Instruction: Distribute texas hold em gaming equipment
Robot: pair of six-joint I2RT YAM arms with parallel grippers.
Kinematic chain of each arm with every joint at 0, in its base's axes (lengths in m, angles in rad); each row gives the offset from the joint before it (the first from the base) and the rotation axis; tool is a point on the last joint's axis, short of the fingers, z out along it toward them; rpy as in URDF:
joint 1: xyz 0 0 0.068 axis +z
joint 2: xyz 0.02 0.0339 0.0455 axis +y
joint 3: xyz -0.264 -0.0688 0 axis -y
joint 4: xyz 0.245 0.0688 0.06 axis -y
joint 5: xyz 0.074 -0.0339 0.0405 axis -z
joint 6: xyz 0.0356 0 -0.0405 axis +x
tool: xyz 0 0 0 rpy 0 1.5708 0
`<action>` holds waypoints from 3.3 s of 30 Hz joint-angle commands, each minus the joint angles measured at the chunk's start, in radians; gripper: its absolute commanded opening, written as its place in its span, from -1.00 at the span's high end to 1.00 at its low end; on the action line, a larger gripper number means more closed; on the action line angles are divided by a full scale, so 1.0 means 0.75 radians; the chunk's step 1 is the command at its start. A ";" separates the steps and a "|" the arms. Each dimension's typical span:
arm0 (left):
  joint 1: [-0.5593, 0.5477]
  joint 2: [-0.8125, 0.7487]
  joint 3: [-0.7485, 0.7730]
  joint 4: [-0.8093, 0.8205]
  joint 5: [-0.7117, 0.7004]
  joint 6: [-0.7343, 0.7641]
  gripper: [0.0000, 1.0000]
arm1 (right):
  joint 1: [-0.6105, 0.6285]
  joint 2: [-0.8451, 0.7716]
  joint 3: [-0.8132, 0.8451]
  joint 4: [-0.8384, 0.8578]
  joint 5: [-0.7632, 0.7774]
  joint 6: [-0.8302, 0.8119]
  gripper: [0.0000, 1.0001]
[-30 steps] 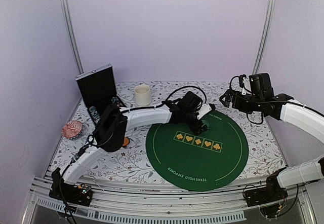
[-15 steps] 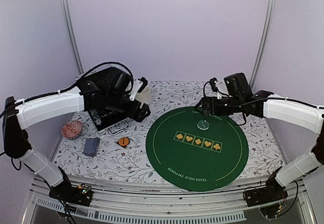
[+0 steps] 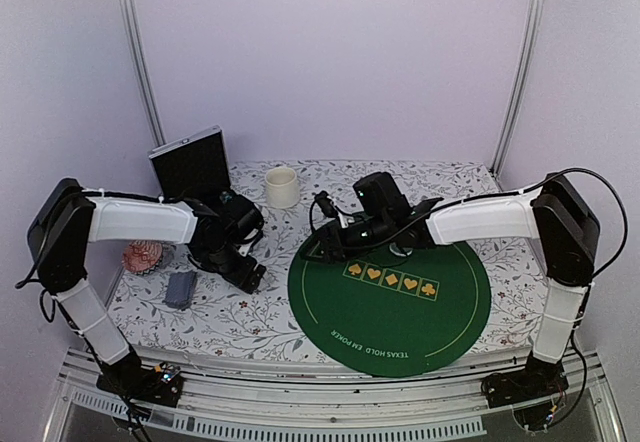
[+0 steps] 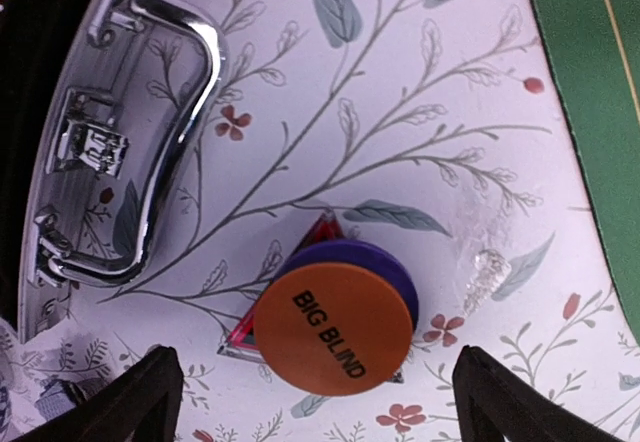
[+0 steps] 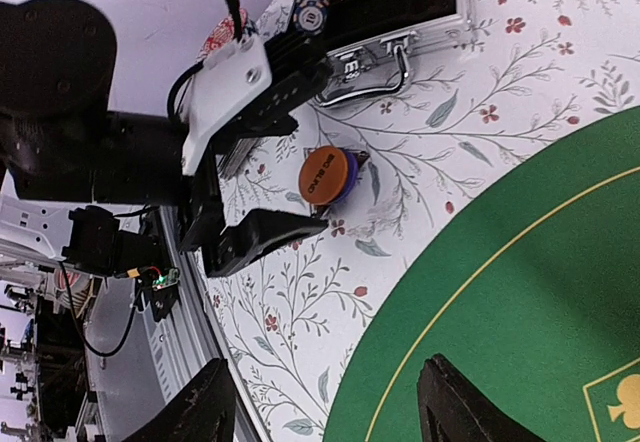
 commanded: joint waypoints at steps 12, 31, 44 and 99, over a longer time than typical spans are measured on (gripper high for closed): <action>0.117 0.127 0.002 0.164 0.174 0.128 -0.37 | 0.017 0.158 0.077 0.098 -0.040 0.065 -0.19; -0.122 -0.080 0.111 0.098 0.247 0.321 0.97 | -0.052 0.008 -0.012 0.119 -0.091 0.092 -0.11; -0.350 -0.289 0.131 0.327 0.242 0.570 0.99 | -0.091 -0.193 -0.275 0.434 -0.371 0.272 -0.20; 0.160 0.012 -0.043 0.165 0.205 0.098 -0.86 | -0.134 -0.269 -0.499 0.041 -0.173 0.078 0.96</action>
